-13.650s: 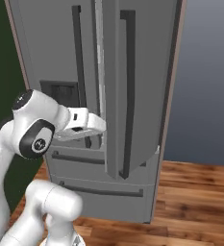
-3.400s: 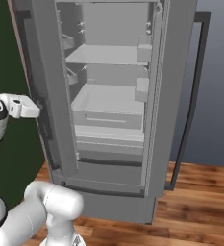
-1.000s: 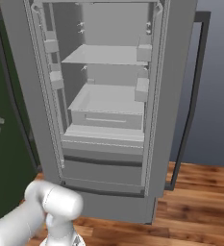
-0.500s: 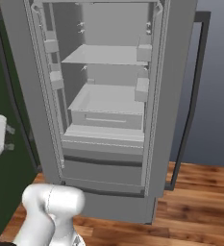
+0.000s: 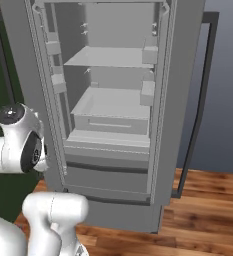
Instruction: Place one of the steaks on the plate and the other in the bowl. Then place the bowl in the fridge.
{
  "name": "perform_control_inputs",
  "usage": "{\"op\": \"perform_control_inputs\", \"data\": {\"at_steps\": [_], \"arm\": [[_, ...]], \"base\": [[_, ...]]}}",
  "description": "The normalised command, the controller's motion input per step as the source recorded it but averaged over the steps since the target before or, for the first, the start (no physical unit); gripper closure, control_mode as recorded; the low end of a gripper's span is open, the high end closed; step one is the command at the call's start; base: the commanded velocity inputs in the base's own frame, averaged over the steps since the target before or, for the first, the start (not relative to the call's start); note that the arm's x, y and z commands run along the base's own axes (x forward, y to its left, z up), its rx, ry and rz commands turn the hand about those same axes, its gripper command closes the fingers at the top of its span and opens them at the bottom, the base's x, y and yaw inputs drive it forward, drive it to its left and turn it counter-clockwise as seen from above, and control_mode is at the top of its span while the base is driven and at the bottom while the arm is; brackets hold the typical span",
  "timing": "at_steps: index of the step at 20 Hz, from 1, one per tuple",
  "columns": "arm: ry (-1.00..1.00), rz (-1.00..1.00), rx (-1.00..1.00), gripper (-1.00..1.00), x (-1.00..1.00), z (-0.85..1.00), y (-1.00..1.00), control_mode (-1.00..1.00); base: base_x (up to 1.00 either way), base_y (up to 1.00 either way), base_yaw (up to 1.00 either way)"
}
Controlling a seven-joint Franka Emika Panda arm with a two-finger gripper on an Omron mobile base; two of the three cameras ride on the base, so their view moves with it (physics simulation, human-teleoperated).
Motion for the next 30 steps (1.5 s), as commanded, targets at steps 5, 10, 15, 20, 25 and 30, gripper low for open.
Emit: {"op": "perform_control_inputs", "data": {"at_steps": [5,10,15,20,25,30], "arm": [[0.08,0.36,0.63,-1.00,0.92,-0.12,-0.18,-1.00],[0.07,0.23,0.31,-1.00,1.00,-0.09,0.01,-1.00],[0.15,0.13,0.19,-1.00,0.93,-0.22,0.00,-1.00],[0.00,0.21,0.07,-1.00,0.57,-0.10,0.08,-1.00],[0.00,0.19,0.09,-1.00,0.61,-0.19,0.18,-1.00],[0.00,0.15,0.04,-1.00,0.52,-0.23,0.31,-1.00]], "base": [[0.00,0.00,0.00],[0.00,0.00,0.00],[0.00,0.00,0.00],[0.00,0.00,0.00],[0.00,0.00,0.00],[0.00,0.00,0.00]]}}
